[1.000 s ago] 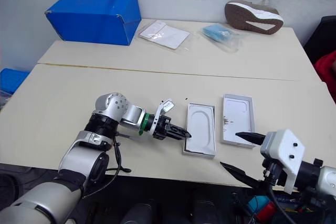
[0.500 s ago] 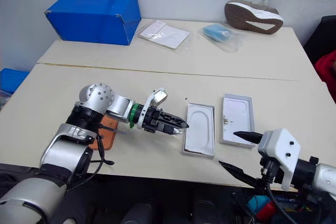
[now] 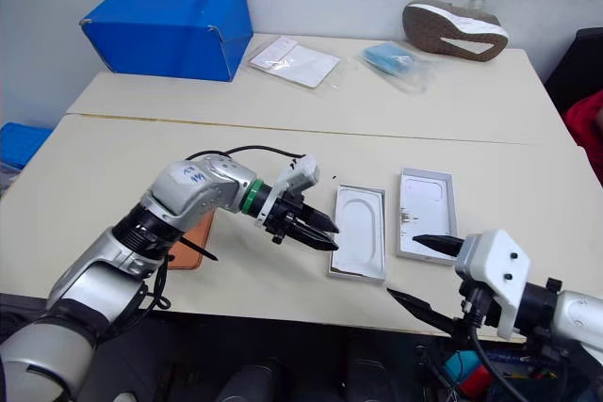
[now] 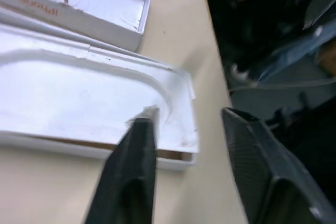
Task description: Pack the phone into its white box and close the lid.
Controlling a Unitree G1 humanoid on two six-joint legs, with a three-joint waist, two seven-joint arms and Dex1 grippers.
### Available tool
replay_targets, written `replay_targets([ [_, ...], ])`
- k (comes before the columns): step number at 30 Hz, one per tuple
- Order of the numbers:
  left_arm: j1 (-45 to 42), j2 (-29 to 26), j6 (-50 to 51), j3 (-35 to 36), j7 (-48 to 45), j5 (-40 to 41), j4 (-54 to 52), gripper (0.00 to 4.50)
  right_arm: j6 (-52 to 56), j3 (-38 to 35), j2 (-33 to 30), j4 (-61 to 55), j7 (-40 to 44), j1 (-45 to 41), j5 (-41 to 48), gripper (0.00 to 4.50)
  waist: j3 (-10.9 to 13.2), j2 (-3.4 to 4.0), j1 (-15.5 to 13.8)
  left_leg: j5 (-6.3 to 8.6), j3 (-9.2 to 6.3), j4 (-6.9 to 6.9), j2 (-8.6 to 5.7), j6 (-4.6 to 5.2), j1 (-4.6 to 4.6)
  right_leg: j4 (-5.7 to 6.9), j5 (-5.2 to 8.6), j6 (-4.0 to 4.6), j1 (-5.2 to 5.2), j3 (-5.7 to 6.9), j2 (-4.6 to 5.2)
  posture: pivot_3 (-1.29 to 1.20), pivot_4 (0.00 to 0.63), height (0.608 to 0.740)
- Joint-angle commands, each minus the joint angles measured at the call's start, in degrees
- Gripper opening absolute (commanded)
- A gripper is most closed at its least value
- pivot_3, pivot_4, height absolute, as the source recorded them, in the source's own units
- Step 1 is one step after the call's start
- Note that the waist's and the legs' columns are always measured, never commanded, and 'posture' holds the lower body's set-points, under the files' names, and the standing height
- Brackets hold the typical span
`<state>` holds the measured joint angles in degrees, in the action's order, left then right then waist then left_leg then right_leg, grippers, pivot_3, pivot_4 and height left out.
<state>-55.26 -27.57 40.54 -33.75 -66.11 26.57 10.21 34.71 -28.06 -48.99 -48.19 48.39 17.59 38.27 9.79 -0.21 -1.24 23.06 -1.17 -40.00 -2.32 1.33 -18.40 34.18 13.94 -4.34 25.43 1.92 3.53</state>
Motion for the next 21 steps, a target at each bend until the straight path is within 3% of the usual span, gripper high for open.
replay_targets([
  [1, 0.8, -1.0, -10.8, 0.4, -4.3, -6.2, 1.4, 0.61, 3.0, 7.2, -0.4, 3.1, -5.5, -7.1, -2.0, 3.83, 0.0, -0.01, 0.2, -0.01, 0.01, 0.01, 0.01, 0.01, -0.01, 0.0, 0.0, 0.01, 0.01, -0.02, 0.0, 0.0, 0.15, 0.74],
  [3, 1.2, -1.5, -12.5, 2.1, -5.5, -7.3, 1.9, 0.0, 4.3, 11.8, -0.1, 5.1, -7.3, -11.2, -3.7, 3.11, 0.0, 0.0, 0.0, -0.01, 0.02, 0.01, 0.02, 0.03, 0.0, 0.03, 0.01, 0.02, 0.03, -0.04, 0.0, 0.0, 0.15, 0.74],
  [12, 4.1, -4.2, -10.7, 10.1, -4.7, -8.5, -0.6, 0.0, 5.6, 33.2, 1.4, 16.4, -11.3, -26.8, -16.8, 0.02, 0.0, 0.01, -0.3, 0.0, -0.09, -0.04, -0.03, 0.32, -0.31, -0.1, -0.01, -0.01, 0.17, 0.1, 0.09, 0.0, 0.15, 0.74],
  [21, 8.8, -4.3, -4.6, 12.8, -2.8, -8.3, -7.2, 0.0, 1.4, 43.4, 1.8, 24.1, -11.0, -33.7, -29.5, 0.02, 0.0, 0.01, -0.3, -0.02, -0.28, -0.16, -0.1, 0.4, -0.82, -0.08, -0.1, -0.14, 0.41, 0.31, 0.13, 0.0, 0.15, 0.74],
])
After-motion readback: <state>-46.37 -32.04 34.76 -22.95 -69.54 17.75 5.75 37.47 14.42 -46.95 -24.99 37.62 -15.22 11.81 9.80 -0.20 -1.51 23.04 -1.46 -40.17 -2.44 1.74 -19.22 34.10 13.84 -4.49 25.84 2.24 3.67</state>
